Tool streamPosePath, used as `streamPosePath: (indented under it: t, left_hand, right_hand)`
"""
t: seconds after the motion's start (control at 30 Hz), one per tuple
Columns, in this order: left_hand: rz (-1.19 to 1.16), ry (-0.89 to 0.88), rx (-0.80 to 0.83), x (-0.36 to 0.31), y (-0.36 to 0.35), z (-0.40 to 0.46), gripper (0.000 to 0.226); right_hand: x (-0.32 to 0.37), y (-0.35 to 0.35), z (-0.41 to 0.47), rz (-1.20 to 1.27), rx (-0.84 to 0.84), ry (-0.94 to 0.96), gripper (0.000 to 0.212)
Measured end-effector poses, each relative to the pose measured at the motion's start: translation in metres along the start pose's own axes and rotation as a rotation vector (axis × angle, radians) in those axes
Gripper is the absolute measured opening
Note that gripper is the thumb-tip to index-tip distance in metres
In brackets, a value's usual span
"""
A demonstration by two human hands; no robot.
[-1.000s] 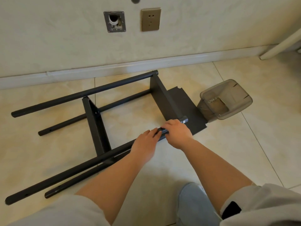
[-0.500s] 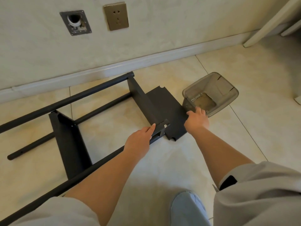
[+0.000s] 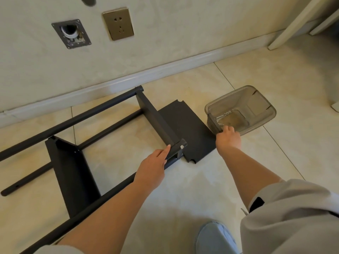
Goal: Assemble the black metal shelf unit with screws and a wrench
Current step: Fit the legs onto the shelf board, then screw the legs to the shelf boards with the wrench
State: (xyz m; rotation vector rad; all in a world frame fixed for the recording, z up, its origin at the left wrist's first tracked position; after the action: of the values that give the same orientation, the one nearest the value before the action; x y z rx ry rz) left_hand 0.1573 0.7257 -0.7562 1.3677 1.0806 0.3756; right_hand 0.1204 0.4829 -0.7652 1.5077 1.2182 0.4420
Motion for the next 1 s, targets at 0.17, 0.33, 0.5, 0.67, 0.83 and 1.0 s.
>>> streamPosePath:
  t: [0.17, 0.33, 0.5, 0.67, 0.83, 1.0]
  left_hand:
    - [0.005, -0.005, 0.026, 0.001, 0.001, 0.001, 0.054]
    - [0.010, 0.013, 0.039, 0.000, 0.002, 0.002, 0.054]
    - [0.002, 0.065, 0.083, 0.000, 0.004, -0.004, 0.058]
    - [0.026, 0.098, 0.097, 0.004, 0.023, -0.031, 0.059]
    - [0.020, 0.135, 0.048, 0.027, 0.064, -0.076, 0.057]
    - [0.095, 0.208, -0.010, 0.066, 0.101, -0.119, 0.058]
  right_hand:
    - [-0.005, 0.004, -0.006, -0.095, -0.080, 0.080, 0.033]
    - [-0.006, 0.017, -0.015, -0.061, -0.101, 0.088, 0.033]
    - [0.019, 0.024, -0.049, -0.037, -0.093, 0.245, 0.031]
    - [0.054, 0.023, -0.097, 0.026, -0.046, 0.363, 0.036]
    - [0.077, 0.008, -0.143, 0.074, 0.045, 0.381, 0.038]
    - [0.113, 0.007, -0.185, 0.079, 0.075, 0.506, 0.038]
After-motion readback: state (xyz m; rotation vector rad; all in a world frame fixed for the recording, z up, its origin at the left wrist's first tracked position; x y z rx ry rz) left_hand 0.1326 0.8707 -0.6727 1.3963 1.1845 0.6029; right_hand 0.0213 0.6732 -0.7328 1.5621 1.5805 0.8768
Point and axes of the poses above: each hand's wrist, its own z-axis towards the middle knuckle, its own y-axis out of the back of the hand, x = y × z, the point moved 3 cm from there along z, towards the middle knuckle, and after that the axes turned 6 degrees about -x, right-handed, at the moved point
